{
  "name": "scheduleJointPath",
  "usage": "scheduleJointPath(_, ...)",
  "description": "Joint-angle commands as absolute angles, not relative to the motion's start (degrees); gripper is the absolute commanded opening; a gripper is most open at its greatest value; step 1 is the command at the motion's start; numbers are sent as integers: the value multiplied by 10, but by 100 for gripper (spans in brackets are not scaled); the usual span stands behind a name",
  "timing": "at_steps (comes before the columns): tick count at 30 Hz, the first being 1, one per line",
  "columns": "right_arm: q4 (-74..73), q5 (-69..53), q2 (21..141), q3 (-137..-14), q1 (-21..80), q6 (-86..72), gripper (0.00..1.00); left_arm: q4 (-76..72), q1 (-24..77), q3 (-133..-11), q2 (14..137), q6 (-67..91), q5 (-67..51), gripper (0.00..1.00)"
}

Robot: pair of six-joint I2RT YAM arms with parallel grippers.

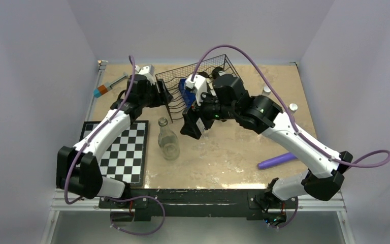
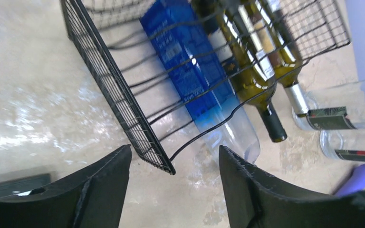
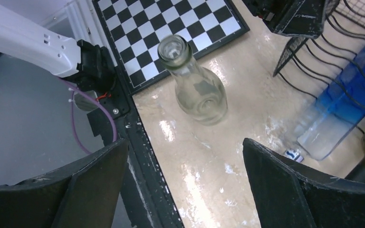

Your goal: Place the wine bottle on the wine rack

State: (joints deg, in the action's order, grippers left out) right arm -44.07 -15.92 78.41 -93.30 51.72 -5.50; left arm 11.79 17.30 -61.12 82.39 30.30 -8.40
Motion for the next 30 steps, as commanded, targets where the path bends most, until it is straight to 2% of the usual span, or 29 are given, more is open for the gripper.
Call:
scheduleJointPath(1, -404, -130, 828, -990, 543, -11, 93, 123, 168, -639, 741, 267, -11, 74)
scheduleJointPath(6, -379, -118, 891, -1032, 566, -19, 91, 171, 128, -660, 691, 266, 33, 76)
scheduleJointPath(9, -382, -107, 929, -1058, 579, -16, 85, 210, 109, -681, 671, 270, 73, 77)
scheduleJointPath(15, -444, -72, 1004, -1160, 605, -9, 79, 244, 56, -671, 646, 282, 86, 78)
scheduleJointPath(18, -450, -59, 1013, -1154, 610, -7, 79, 246, 30, -647, 636, 298, 76, 78)
scheduleJointPath(23, -482, -22, 1030, -1162, 624, -11, 67, 237, 17, -628, 626, 308, 63, 78)
scheduleJointPath(30, -477, -2, 1035, -1146, 642, -3, 64, 233, 10, -613, 631, 321, 43, 78)
